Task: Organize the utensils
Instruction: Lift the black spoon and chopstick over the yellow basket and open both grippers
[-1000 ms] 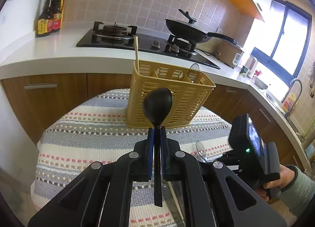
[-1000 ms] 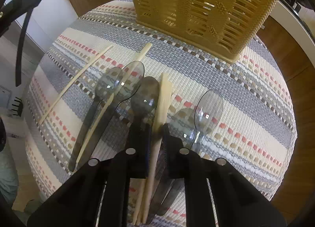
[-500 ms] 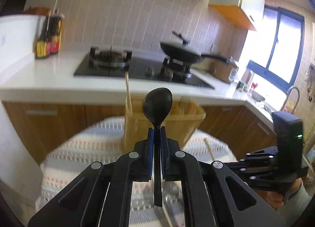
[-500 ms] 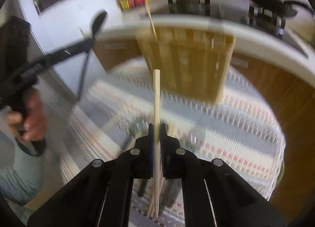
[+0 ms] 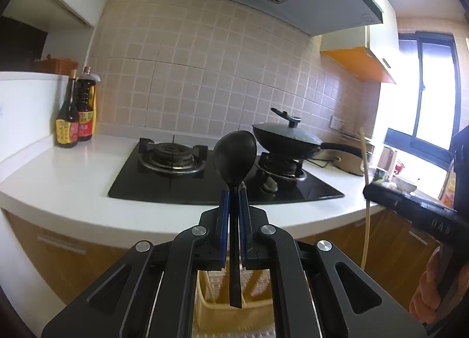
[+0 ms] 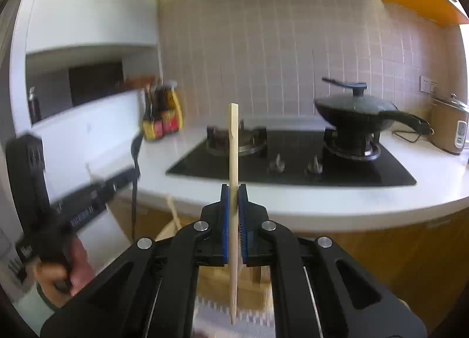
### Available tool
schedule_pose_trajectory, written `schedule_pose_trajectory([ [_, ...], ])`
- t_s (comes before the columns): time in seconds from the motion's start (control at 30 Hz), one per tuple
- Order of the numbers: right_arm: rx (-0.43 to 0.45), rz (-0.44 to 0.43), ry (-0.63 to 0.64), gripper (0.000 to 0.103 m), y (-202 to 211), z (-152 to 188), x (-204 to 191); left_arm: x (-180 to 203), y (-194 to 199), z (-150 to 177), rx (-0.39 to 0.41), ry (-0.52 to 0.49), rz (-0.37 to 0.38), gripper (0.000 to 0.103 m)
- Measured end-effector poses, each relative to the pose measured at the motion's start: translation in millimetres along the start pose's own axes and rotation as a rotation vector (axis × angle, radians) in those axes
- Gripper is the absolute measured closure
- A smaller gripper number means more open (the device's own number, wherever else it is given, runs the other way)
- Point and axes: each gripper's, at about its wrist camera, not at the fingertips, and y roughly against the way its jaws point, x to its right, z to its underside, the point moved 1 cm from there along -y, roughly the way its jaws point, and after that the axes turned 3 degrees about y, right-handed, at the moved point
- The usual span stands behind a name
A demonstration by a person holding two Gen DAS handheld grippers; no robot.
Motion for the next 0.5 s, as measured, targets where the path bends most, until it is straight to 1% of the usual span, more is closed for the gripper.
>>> schedule_pose_trajectory([
  [0.07,0.05,0.012,-0.007,0.099,-11,1,5,-5,-13,3,0.01,0.005,0.003,0.099],
  [0.17,0.083,0.055,-0.007,0.099,-31,14,10,-13,-27,9,0.024,0.016,0.009,0.099],
  [0.23,0.09,0.064,-0.006,0.099,-38,21,13,-18,-34,13,0.027,0.024,0.015,0.099],
  [0.37,0.097,0.113,0.019,0.099,-51,40,14,-22,-45,25,0.025,0.026,0.016,0.099],
  [0.5,0.073,0.112,0.019,0.099,-58,51,16,-24,-50,36,0.008,0.031,0.017,0.099],
])
